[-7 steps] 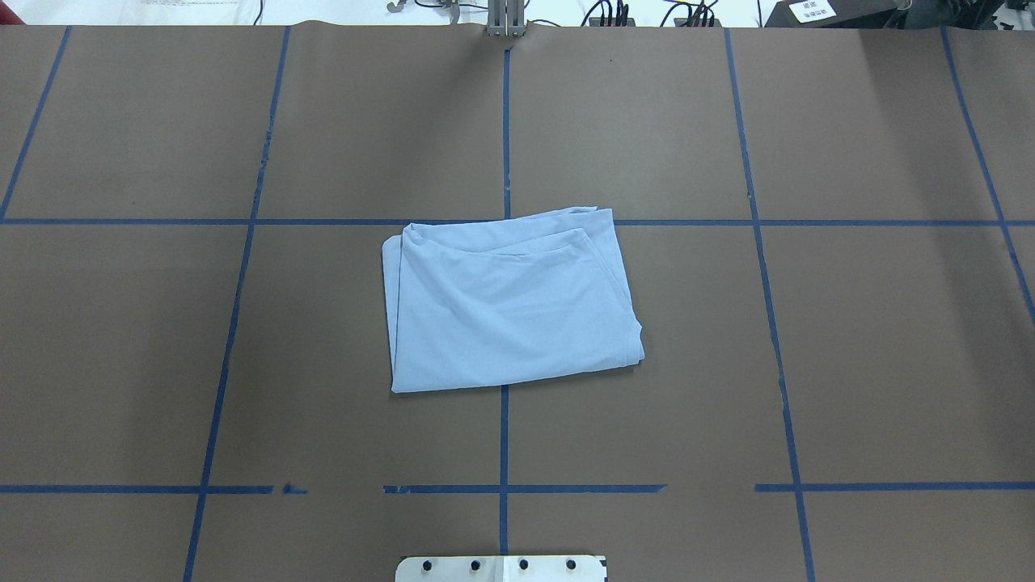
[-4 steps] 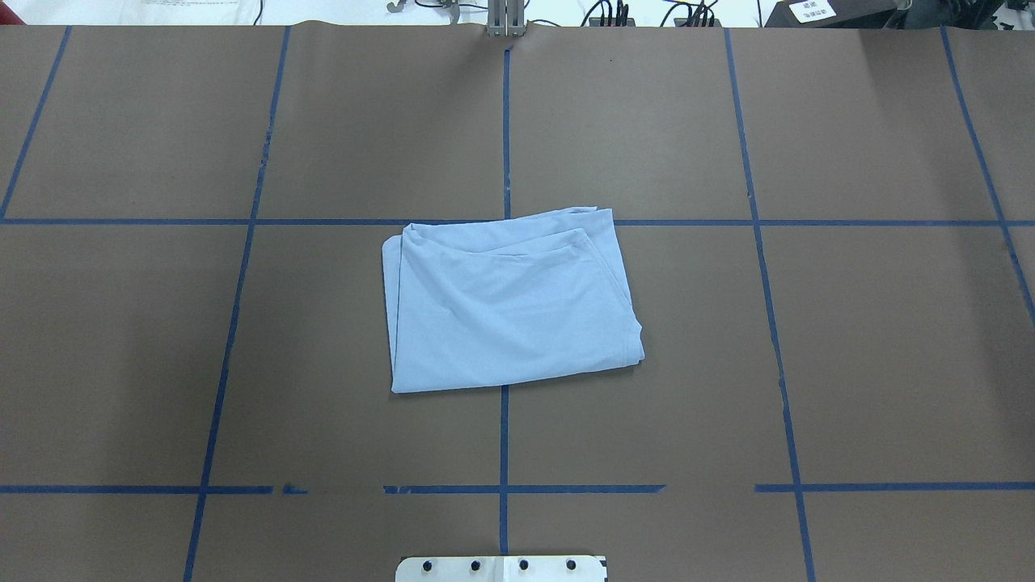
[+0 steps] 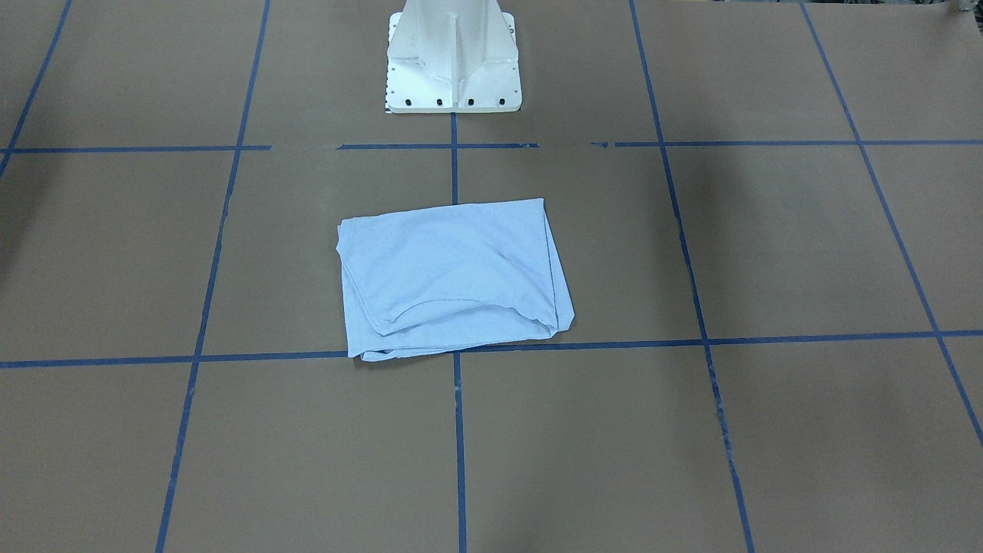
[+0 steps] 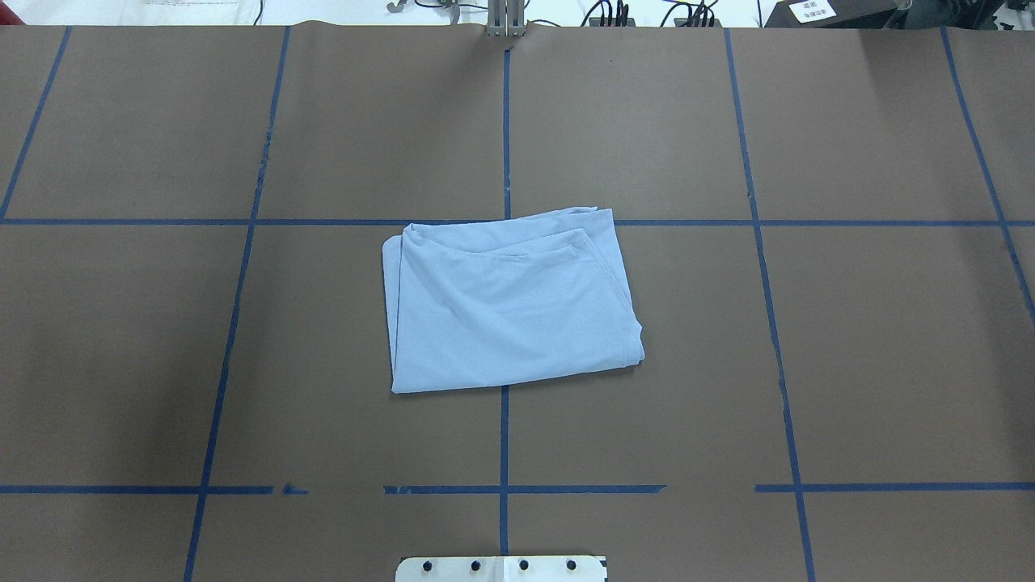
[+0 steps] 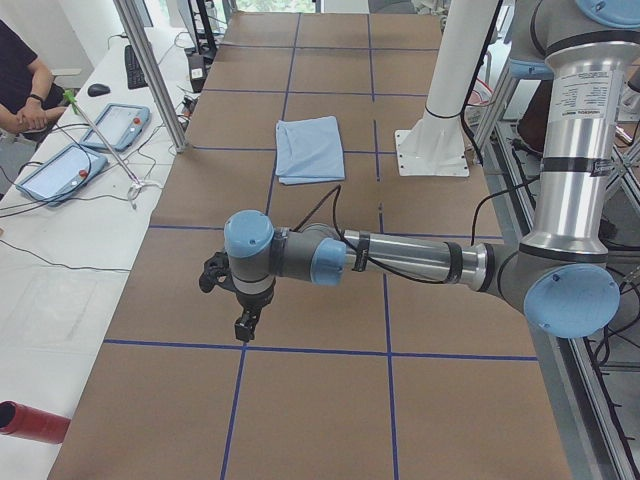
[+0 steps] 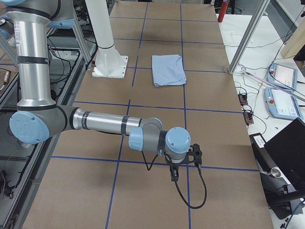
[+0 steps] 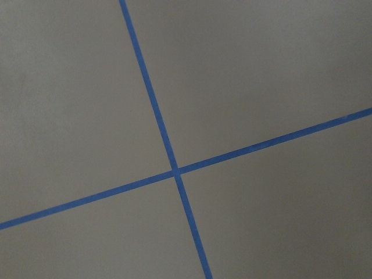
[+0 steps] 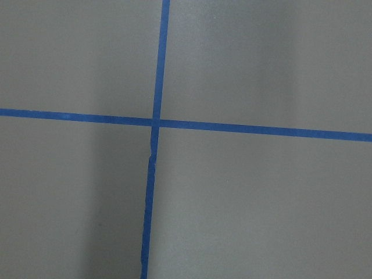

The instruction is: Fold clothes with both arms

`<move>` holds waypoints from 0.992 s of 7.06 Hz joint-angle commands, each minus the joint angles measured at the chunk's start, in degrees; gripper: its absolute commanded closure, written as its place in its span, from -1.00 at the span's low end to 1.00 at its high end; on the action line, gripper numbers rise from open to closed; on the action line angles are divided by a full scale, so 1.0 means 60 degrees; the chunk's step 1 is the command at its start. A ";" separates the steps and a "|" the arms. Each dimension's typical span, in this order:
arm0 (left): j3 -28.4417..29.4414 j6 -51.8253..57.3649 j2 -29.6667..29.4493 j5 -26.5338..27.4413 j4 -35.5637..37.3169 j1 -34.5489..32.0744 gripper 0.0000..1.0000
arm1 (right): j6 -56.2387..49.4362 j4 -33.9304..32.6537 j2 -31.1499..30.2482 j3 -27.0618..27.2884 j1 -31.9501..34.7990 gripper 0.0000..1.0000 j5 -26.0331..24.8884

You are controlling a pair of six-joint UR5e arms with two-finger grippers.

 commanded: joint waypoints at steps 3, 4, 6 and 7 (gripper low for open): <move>0.0683 0.0008 -0.0222 0.0347 -0.0075 0.0018 -1.00 | 0.1014 0.0022 -0.0121 0.0293 -0.0072 -1.00 -0.0114; 0.0569 -0.0006 -0.0222 0.0347 -0.0047 0.0018 -1.00 | 0.1173 0.0022 -0.0121 0.0264 -0.0247 -1.00 -0.0187; 0.0554 -0.0006 -0.0179 0.0376 -0.0032 0.0018 -1.00 | 0.2016 0.0065 -0.0106 0.0569 -0.0989 -1.00 -0.0524; 0.0539 -0.0006 -0.0164 0.0376 -0.0046 0.0018 -1.00 | 0.2909 0.0530 -0.0121 0.1036 -0.1605 -1.00 -0.1061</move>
